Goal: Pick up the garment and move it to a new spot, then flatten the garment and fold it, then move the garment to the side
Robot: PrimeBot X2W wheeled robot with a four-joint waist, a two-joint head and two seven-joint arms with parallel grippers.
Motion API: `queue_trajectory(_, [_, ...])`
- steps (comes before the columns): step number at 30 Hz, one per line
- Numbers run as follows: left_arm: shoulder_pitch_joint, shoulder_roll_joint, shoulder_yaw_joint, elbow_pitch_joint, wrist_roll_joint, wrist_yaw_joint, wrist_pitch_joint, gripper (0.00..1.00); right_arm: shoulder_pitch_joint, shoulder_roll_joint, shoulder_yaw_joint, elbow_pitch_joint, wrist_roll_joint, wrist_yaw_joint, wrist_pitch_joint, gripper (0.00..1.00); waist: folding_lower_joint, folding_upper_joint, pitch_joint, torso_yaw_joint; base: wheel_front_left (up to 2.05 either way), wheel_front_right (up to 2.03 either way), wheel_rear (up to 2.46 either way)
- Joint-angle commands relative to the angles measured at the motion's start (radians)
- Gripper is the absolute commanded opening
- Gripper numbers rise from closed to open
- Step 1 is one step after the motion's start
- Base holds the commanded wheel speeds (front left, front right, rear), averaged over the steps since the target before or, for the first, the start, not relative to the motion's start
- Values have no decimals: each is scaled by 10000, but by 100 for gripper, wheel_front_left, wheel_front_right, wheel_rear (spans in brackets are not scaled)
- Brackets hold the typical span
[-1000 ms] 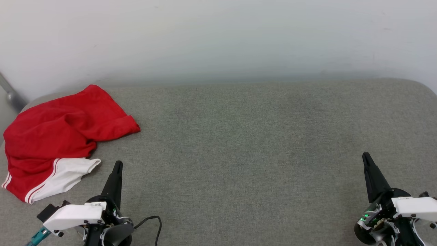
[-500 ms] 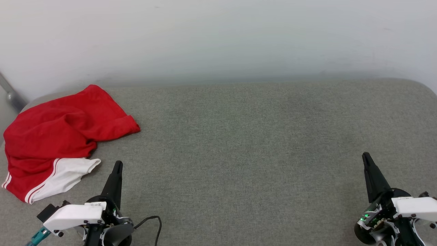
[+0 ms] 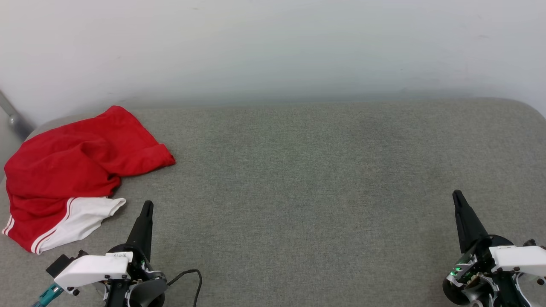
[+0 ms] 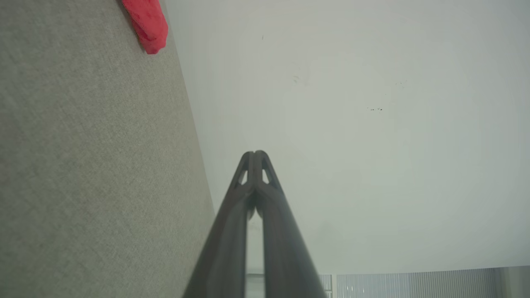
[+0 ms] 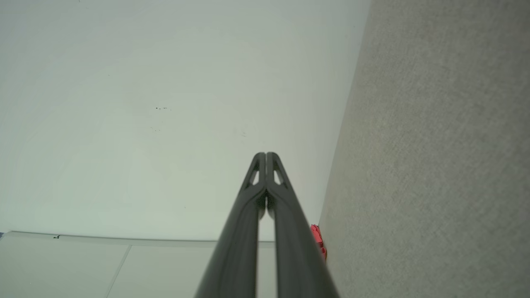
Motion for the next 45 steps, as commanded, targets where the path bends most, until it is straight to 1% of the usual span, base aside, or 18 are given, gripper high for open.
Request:
queue_trajectory(1, [-80, -16, 37, 1, 23, -1, 29, 0, -149, 42, -10, 11, -59, -3, 21, 0, 0, 0, 0, 0, 0, 0, 0])
queue_trajectory(16, [-80, -16, 37, 1, 24, -1, 29, 0, -149, 42, -11, 11, -60, -3, 22, 0, 0, 0, 0, 0, 0, 0, 0])
queue_trajectory(17, [3, 0, -1, -3, -1, 0, -2, 100, 2, 0, 1, -3, 1, 0, -2, 100, 0, 0, 1, 0, 0, 0, 0])
queue_trajectory(21, [323, -38, -64, 351, -2, 2, -3, 100, 315, 10, 16, 355, 4, -2, -3, 100, 0, 0, 0, 0, 0, 0, 0])
queue_trajectory(32, [690, -3, -384, -131, 128, 2, -436, 100, 711, -28, 270, -291, -242, -2, -551, 100, 0, 0, 14, -9, 0, 0, 0])
queue_trajectory(39, [907, 248, -769, -289, 827, 1, -881, 100, 930, -120, 389, -419, -822, -2, -887, 100, 0, 0, 18, -29, 0, 0, 0])
queue_trajectory(45, [1026, 191, -593, -336, 2092, 1, -1141, 100, 1059, -147, 326, -597, -1858, -2, -1141, 100, 0, 0, 21, -33, 0, 0, 0])
